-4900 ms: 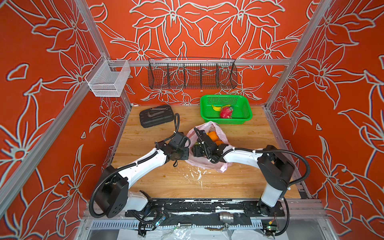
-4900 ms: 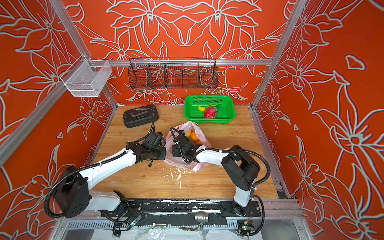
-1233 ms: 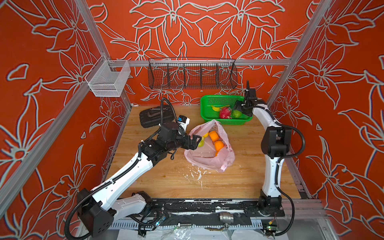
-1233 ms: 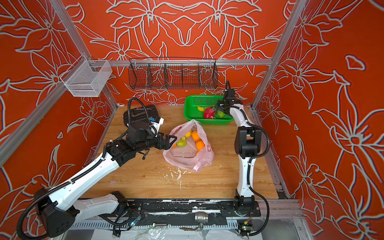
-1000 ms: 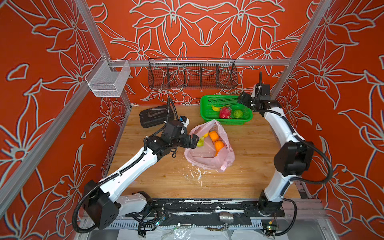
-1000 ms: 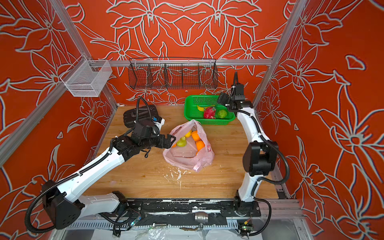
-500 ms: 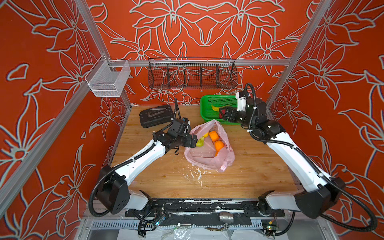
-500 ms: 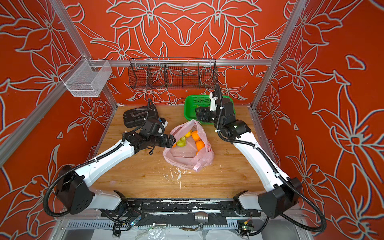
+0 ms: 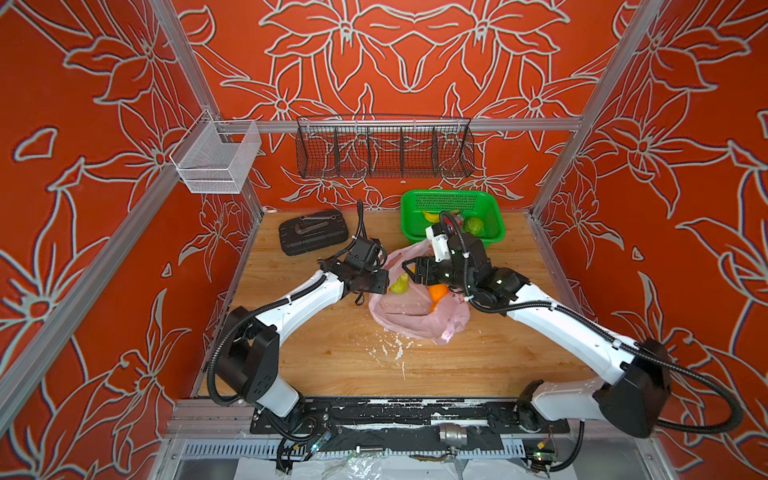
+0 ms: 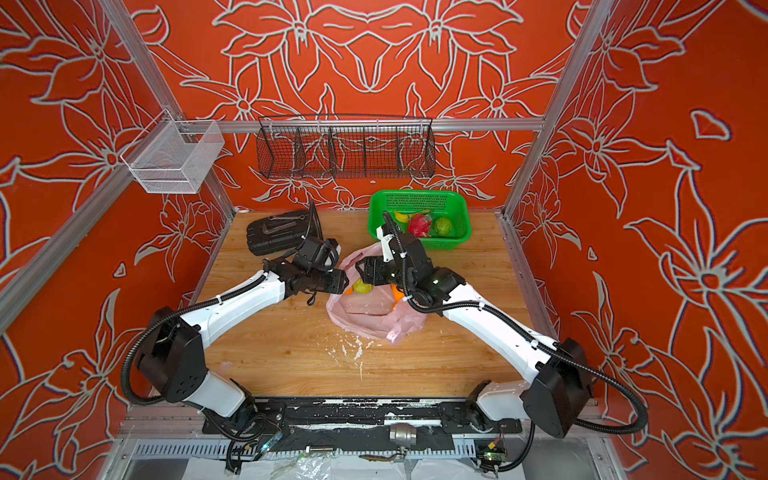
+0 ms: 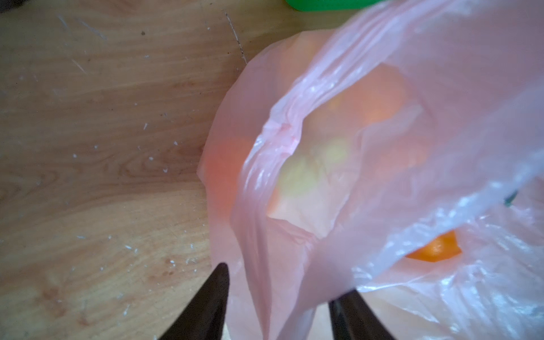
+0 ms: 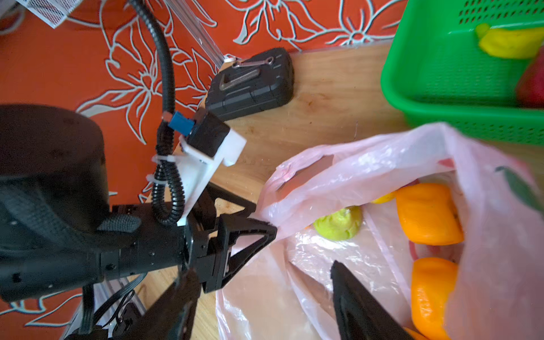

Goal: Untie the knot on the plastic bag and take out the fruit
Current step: 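Lower the right gripper into the bag toward the pale green apple, then close the right gripper on the pale green apple inside the bag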

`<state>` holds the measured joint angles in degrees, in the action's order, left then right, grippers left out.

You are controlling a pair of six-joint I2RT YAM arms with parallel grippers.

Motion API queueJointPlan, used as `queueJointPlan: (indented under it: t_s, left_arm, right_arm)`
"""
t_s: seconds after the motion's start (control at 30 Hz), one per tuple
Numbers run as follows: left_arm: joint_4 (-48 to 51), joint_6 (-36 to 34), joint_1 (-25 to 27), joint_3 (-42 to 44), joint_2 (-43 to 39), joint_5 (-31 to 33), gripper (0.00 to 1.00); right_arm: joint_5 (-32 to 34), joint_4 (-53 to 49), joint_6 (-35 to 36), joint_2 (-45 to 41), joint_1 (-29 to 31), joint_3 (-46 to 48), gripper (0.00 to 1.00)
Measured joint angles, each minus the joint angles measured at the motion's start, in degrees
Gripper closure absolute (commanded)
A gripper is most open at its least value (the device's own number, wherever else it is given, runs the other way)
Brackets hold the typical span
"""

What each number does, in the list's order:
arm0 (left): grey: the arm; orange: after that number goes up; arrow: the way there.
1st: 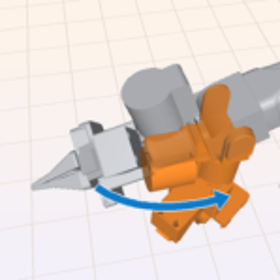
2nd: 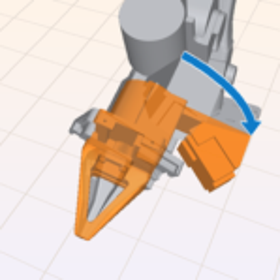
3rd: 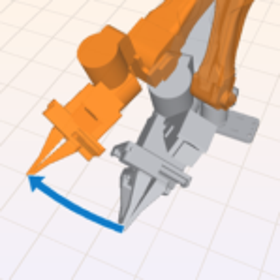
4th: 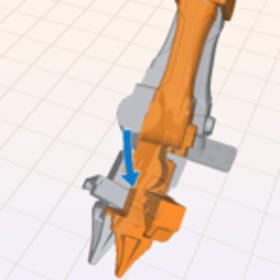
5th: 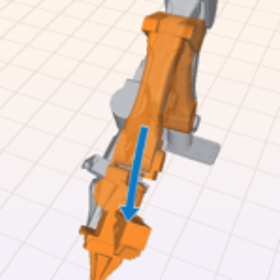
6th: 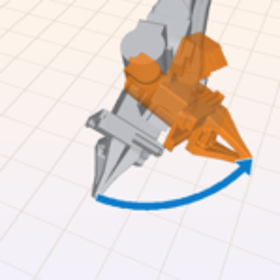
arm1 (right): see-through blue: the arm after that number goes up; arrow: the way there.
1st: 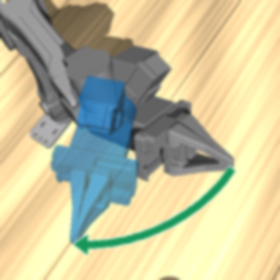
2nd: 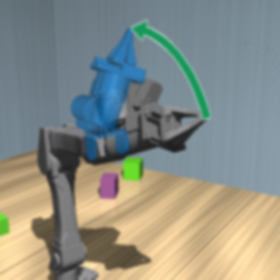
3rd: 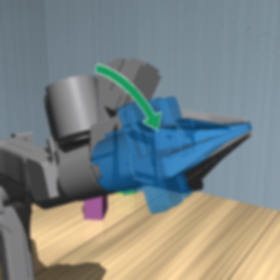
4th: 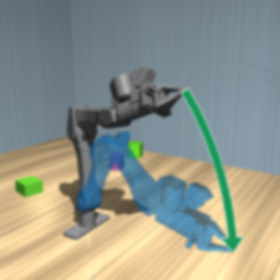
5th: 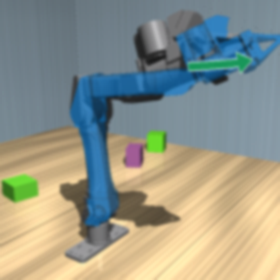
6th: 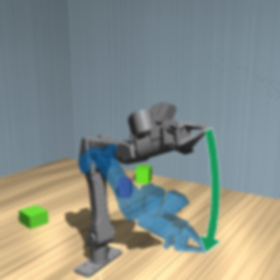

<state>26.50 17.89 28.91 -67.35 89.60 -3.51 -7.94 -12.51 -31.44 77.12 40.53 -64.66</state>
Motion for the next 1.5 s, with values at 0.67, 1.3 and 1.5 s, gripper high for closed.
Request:
queueJointPlan:
  t_s: [0.67, 1.3, 1.5]
  left_arm:
    - [-1.03, 1.77, -0.79, -0.46, -2.62, -4.04, 0.92]
    - [-1.99, 2.73, -0.79, 2.67, -4.81, -5.9, 0.92]
    - [-2.45, 2.73, -0.79, 4.24, -5.6, -6.12, 0.92]
  right_arm:
    - [7.54, 10.14, -8.81, 13.4, 1.92, 9.27, 0.2]
    - [14.62, 21.18, -25.88, 29.03, -0.37, 3.93, 0.11]
    - [14.1, 22.16, -27.87, 32.83, -1.29, 1.4, 0.08]
